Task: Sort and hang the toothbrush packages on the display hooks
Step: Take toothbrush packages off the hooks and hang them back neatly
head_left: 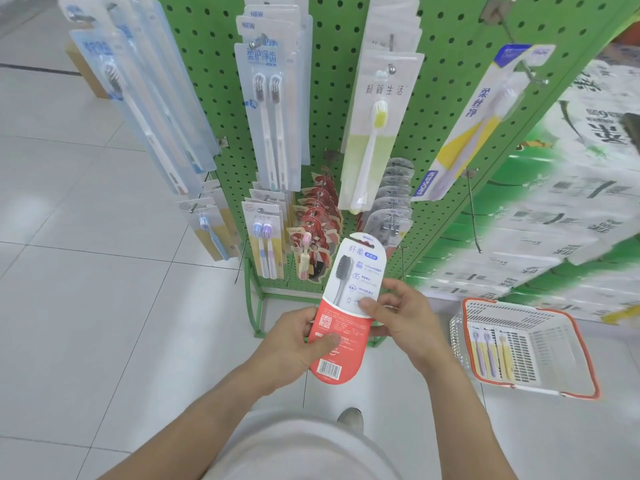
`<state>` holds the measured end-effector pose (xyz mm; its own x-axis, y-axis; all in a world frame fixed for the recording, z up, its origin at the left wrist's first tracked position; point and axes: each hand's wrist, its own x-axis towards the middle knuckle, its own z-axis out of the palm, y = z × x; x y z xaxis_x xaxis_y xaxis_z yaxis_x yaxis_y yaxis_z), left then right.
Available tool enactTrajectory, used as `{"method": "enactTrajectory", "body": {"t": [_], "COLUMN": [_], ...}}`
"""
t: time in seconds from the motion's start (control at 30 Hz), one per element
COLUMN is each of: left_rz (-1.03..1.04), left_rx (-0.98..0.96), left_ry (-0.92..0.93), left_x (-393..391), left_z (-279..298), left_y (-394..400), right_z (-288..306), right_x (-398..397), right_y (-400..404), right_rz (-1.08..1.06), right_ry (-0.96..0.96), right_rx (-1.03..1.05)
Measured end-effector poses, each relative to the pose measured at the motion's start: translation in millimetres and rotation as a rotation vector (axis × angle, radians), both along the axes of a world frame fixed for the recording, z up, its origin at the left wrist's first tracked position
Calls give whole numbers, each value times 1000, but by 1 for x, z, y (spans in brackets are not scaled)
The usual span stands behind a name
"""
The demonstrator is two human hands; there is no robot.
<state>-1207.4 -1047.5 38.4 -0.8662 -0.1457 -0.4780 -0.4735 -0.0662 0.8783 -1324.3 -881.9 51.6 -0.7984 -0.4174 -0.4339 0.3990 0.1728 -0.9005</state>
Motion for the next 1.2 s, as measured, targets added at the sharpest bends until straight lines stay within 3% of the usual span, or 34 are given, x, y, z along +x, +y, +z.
{"method": "enactTrajectory", "body": {"t": [0.23, 0.37, 0.67, 0.8, 0.93, 1.03, 1.2], "left_rz": [-60, -60, -263, -292, -336, -160, 76], "left_rx": [-62, -308, -847, -831, -757, -581, -557], "left_ry": [31, 31, 310, 319, 331, 331, 213], "left_x": [0, 1, -5, -7, -12, -25, -67], "left_z": [1, -2, -8, -11, -14, -9, -8], "left_y": [2, 7, 21, 27, 33, 35, 33], "right_z": [2, -1, 8, 16, 14, 8, 0], "right_x": [-4, -5, 7, 6, 1, -10, -37], "right_y": [8, 13, 10, 6, 13, 22, 32], "right_rz": [72, 216, 145, 15, -83, -80, -16], "right_ry": [-49, -89, -202, -238, -123, -33, 2], "right_rx": [95, 310, 109, -119, -124, -58, -28]}}
